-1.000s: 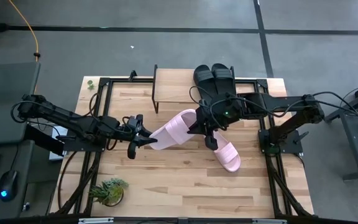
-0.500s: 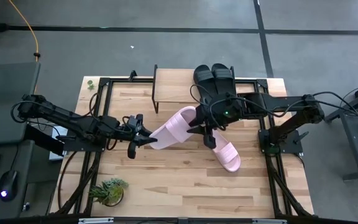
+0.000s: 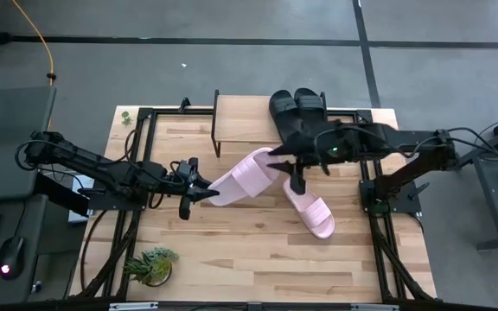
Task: Pick and place slides into the shelf
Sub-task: Put the left pink slide on the shelf
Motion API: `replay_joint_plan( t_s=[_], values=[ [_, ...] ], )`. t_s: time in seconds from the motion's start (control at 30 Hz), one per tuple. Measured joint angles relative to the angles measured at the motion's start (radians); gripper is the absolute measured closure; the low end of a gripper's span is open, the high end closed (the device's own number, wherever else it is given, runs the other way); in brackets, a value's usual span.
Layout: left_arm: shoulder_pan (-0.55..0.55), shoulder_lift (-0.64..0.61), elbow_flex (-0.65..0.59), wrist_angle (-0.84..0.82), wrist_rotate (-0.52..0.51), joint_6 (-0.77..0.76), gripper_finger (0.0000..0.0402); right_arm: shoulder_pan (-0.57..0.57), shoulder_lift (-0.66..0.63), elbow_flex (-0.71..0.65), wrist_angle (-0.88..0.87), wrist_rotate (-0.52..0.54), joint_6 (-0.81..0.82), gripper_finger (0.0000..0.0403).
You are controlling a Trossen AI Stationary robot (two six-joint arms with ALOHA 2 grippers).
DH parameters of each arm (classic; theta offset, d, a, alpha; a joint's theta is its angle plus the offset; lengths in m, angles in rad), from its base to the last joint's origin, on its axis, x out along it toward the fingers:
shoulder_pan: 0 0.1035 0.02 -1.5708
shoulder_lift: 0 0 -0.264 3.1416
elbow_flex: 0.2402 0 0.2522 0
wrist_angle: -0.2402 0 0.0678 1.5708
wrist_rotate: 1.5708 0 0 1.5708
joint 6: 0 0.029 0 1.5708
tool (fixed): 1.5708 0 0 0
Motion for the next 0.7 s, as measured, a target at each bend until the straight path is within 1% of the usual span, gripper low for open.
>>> replay_joint_plan(
  t_s=[0.1, 0.17, 0.3, 0.4, 0.47, 0.6, 0.7],
  values=[
    [0.000, 0.000, 0.000, -0.005, -0.027, 0.004, 0.0342, 0.005, -0.030, 0.001, -0.035, 0.081, -0.001, 0.0263],
    [0.000, 0.000, 0.000, -0.011, -0.064, 0.003, 0.0342, 0.008, -0.045, 0.001, -0.080, 0.147, -0.008, 0.0263],
    [0.000, 0.000, 0.000, -0.020, -0.127, 0.006, 0.0342, 0.008, -0.063, 0.001, -0.212, 0.281, 0.017, 0.0263],
    [0.000, 0.000, 0.000, -0.019, -0.166, 0.020, 0.0342, 0.008, -0.063, 0.001, -0.306, 0.353, 0.058, 0.0263],
    [0.000, 0.000, 0.000, -0.018, -0.199, 0.021, 0.0342, 0.008, -0.062, 0.001, -0.350, 0.380, 0.093, 0.0263],
    [0.000, 0.029, 0.000, 0.023, -0.248, 0.022, 0.0342, 0.016, -0.056, 0.001, -0.370, 0.388, 0.098, 0.0263],
    [0.000, 0.086, 0.000, 0.154, -0.252, 0.032, 0.0342, 0.043, -0.053, 0.001, -0.366, 0.413, 0.094, 0.0263]
  ],
)
